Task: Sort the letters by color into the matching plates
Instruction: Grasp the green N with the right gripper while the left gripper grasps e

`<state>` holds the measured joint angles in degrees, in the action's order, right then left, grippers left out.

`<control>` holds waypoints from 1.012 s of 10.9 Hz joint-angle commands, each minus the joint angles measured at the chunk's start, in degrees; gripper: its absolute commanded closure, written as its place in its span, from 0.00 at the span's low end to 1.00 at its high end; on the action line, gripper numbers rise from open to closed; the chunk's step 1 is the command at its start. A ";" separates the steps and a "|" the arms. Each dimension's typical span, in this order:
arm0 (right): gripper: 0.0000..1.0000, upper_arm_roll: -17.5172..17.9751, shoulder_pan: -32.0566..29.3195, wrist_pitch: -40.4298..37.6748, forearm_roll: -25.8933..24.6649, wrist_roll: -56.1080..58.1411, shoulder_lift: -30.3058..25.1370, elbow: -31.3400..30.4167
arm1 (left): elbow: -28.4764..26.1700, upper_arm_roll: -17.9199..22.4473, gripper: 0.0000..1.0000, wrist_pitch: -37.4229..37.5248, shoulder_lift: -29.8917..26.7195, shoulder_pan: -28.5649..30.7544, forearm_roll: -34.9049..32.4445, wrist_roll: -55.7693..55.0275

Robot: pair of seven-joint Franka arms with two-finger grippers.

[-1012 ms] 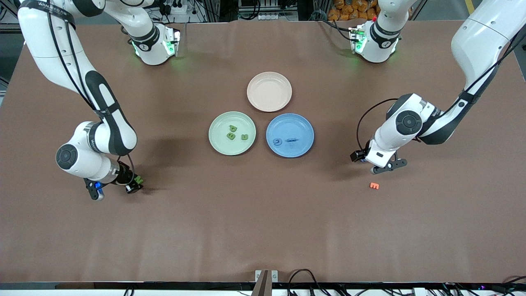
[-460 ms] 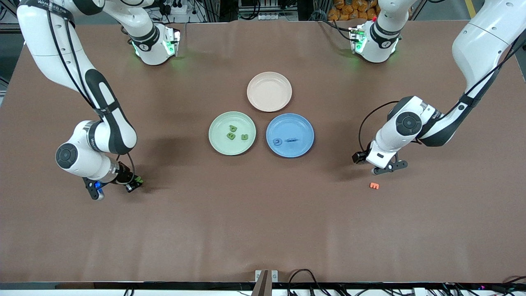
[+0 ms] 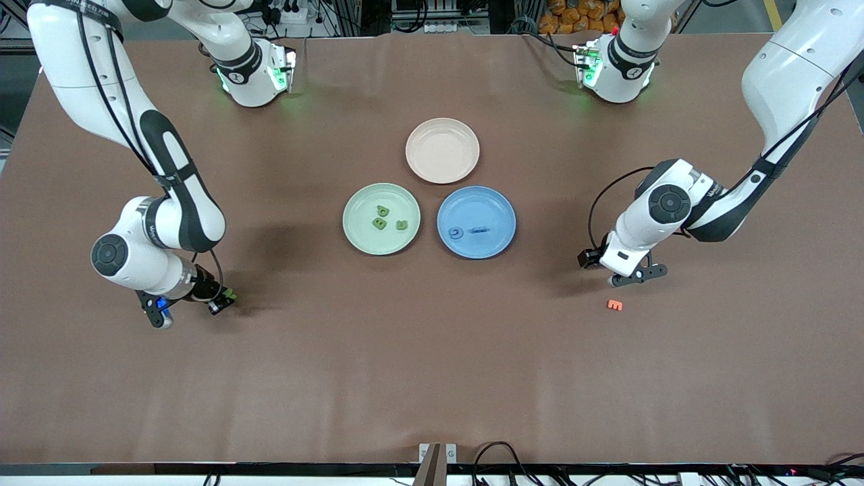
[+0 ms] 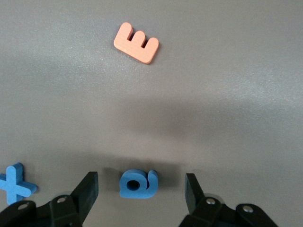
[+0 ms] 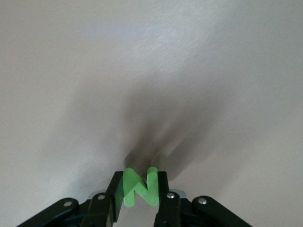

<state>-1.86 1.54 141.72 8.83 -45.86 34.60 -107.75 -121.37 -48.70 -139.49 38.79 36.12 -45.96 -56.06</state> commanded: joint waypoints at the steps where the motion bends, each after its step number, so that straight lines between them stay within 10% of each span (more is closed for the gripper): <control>1: 0.81 0.02 3.19 -1.71 -0.48 -2.55 -4.10 -1.93 | 0.25 0.63 0.25 -0.96 0.68 -0.17 -1.86 0.07; 8: 0.80 2.65 13.03 -5.05 -0.92 -2.66 -7.44 -1.41 | 0.25 1.60 0.32 -1.83 0.94 -0.52 -1.86 0.07; 11: 0.79 3.09 18.83 -7.85 -0.92 3.90 -7.79 -0.53 | 0.25 1.68 0.63 -1.75 0.77 -1.14 -1.86 -0.45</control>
<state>1.22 17.22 136.30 8.76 -46.83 28.55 -107.78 -121.34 -47.41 -140.45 39.31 35.60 -46.00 -56.05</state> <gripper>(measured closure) 0.665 0.379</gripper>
